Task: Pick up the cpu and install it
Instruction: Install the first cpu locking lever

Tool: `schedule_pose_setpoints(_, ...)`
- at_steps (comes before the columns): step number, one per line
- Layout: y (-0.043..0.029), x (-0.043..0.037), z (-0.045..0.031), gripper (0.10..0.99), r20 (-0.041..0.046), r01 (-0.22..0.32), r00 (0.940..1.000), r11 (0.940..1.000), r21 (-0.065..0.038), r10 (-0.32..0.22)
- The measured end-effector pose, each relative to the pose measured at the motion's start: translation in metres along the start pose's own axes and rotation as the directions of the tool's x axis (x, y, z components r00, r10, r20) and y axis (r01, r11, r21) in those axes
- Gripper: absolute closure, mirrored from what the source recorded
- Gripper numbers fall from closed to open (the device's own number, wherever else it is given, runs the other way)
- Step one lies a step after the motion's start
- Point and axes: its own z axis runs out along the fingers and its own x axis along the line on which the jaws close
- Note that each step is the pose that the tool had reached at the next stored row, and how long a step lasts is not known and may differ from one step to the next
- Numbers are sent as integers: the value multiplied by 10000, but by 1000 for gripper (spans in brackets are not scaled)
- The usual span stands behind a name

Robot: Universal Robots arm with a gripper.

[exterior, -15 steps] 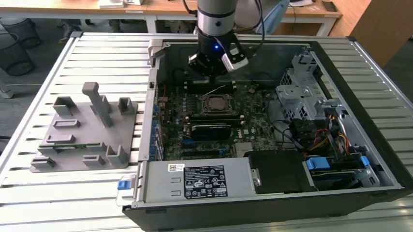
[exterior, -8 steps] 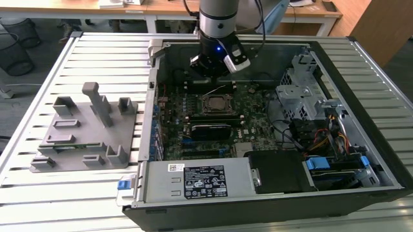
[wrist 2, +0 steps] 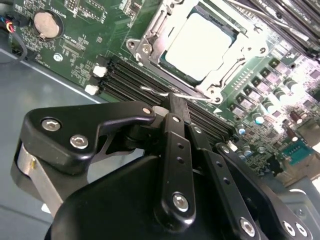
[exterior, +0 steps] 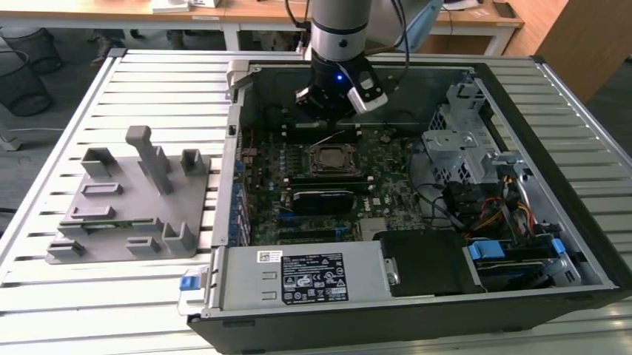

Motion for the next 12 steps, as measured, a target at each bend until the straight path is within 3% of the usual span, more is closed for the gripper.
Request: schedule_pose_setpoints(12, 2, -64, 72, 980, -1, 6, 10000, 10000, 1, -6)
